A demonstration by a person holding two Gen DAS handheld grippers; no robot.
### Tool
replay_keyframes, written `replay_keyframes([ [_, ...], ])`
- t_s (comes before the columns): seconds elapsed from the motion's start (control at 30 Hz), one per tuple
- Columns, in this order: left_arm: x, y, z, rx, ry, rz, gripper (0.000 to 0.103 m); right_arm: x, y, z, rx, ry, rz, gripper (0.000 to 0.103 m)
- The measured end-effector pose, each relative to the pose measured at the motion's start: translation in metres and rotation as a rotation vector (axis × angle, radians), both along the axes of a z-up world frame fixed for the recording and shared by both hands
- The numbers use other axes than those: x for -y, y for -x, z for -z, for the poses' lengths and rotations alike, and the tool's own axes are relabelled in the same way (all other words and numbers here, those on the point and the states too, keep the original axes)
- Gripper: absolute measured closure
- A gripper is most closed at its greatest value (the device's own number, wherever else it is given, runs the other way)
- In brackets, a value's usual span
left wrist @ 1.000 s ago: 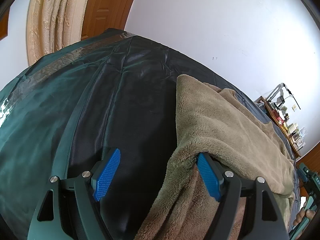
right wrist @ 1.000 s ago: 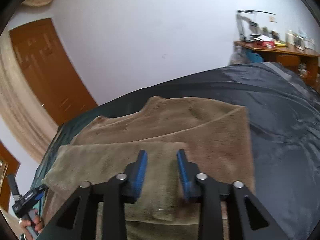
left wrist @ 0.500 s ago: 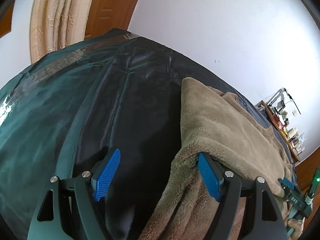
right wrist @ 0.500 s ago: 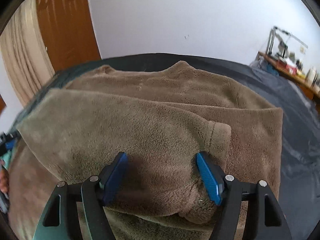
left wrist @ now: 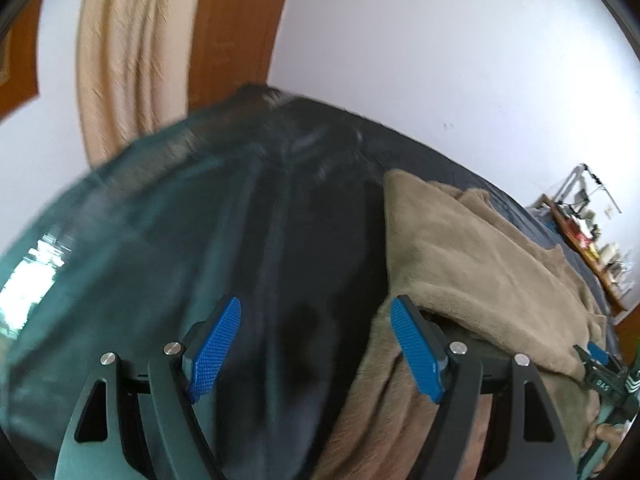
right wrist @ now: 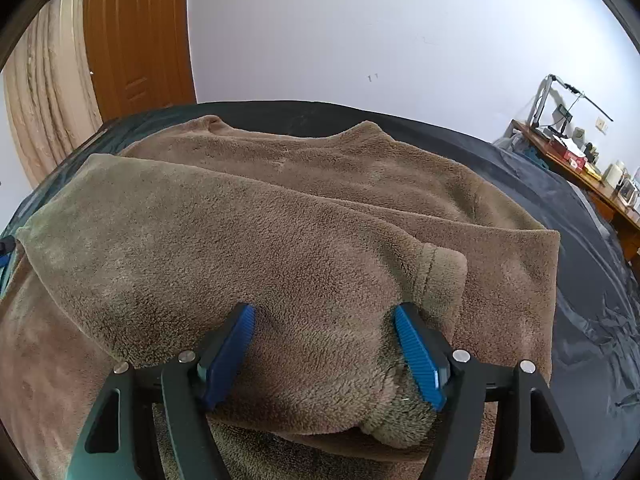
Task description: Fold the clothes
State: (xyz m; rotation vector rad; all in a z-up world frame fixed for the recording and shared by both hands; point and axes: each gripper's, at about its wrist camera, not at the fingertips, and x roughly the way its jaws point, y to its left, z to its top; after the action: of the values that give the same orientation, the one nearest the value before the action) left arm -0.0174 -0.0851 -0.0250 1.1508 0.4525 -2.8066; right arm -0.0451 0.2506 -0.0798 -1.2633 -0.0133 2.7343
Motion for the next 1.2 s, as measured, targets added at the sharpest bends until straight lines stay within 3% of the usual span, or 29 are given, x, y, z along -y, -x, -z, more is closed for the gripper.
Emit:
replay_keyframes([
  [0.1,0.003,-0.008,-0.018,-0.03,-0.002,-0.006,0.022,0.001,-0.002,-0.001,0.0,-0.003,-0.001,0.028],
  [0.17,-0.009,-0.006,-0.029,-0.051,-0.004,0.046,0.022,0.001,-0.002,-0.001,-0.001,0.0,-0.002,0.027],
  [0.37,-0.077,0.023,-0.043,-0.059,0.025,0.278,0.022,0.0,-0.003,-0.002,-0.005,0.008,-0.004,0.027],
  [0.47,-0.109,0.047,-0.031,-0.008,0.06,0.365,0.022,-0.001,-0.004,-0.002,-0.006,0.013,-0.006,0.026],
  [0.6,-0.122,0.074,0.001,0.108,0.085,0.345,0.022,-0.001,-0.004,-0.002,-0.009,0.024,-0.01,0.025],
  [0.77,-0.119,0.073,0.019,0.108,0.097,0.338,0.022,-0.002,-0.004,-0.002,-0.011,0.038,-0.016,0.023],
  [0.93,-0.12,0.076,0.023,0.093,0.114,0.339,0.019,-0.003,-0.004,-0.002,-0.012,0.046,-0.02,0.022],
  [1.1,-0.119,0.084,0.01,0.13,0.089,0.347,0.019,-0.003,-0.003,-0.003,-0.013,0.052,-0.021,0.022],
  [1.2,-0.117,0.095,-0.002,0.112,0.093,0.344,0.019,-0.004,-0.003,-0.003,-0.014,0.057,-0.023,0.021],
])
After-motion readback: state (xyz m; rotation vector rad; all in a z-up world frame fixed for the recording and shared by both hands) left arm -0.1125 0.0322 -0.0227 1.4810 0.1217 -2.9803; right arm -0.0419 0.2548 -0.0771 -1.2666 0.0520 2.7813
